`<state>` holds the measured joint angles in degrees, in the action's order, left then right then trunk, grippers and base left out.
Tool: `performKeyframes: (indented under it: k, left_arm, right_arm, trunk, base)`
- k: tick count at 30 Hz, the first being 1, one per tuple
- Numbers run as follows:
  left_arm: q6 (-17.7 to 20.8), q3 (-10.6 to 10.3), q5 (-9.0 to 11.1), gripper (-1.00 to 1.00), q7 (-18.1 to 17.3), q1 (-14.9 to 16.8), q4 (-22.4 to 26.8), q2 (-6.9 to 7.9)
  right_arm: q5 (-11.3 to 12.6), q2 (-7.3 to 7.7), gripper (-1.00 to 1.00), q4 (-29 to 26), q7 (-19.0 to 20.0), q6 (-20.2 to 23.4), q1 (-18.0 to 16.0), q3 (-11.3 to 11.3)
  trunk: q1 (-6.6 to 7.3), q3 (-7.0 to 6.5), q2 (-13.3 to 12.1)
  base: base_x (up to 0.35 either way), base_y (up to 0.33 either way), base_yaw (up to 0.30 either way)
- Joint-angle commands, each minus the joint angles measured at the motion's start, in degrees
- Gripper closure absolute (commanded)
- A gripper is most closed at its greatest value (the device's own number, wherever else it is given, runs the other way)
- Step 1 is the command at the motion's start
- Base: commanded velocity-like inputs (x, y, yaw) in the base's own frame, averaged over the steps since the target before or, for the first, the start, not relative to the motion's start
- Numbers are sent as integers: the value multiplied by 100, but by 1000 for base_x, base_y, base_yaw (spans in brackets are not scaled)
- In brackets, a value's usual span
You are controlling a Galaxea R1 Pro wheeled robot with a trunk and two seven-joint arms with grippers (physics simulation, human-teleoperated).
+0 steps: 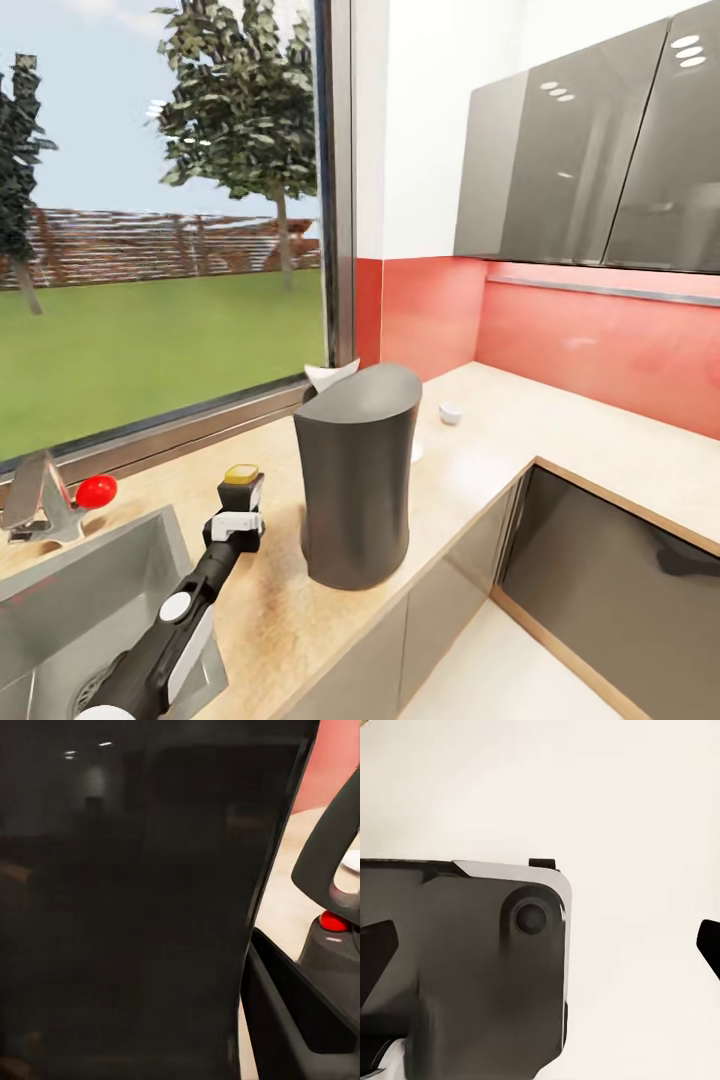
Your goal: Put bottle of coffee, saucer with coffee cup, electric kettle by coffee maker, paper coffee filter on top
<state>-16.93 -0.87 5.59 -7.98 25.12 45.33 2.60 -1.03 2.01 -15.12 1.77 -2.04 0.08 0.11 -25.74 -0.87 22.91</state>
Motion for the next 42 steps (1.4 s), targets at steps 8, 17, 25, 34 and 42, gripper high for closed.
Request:
performKeyframes:
  k: [8,17,25,34,42]
  left_arm:
    - [-19,-87,-215,100,-27,2,-6,-5]
    - [-33,-100,-217,100,-28,2,-6,-13]
    - [-47,-564,-224,100,-28,2,9,-40]
    - [-55,-581,-225,-100,-27,2,24,-33]
    - [-610,-581,-164,-100,-20,2,-26,-32]
  right_arm:
    - [-11,2,-100,8,17,-15,1,2]
    - [-11,2,-100,0,17,-15,1,7]
    - [-11,1,-100,6,17,-15,1,7]
    - [-11,2,-100,18,17,-15,1,7]
    - [-11,2,-100,18,17,-15,1,7]
  trunk:
    - [-4,1,1]
    - [-4,1,1]
    - [-4,1,1]
    - [-4,1,1]
    - [-4,1,1]
  base:
    - [106,0,0]
    - [1,0,0]
    - [0,0,0]
    - [0,0,0]
    - [0,0,0]
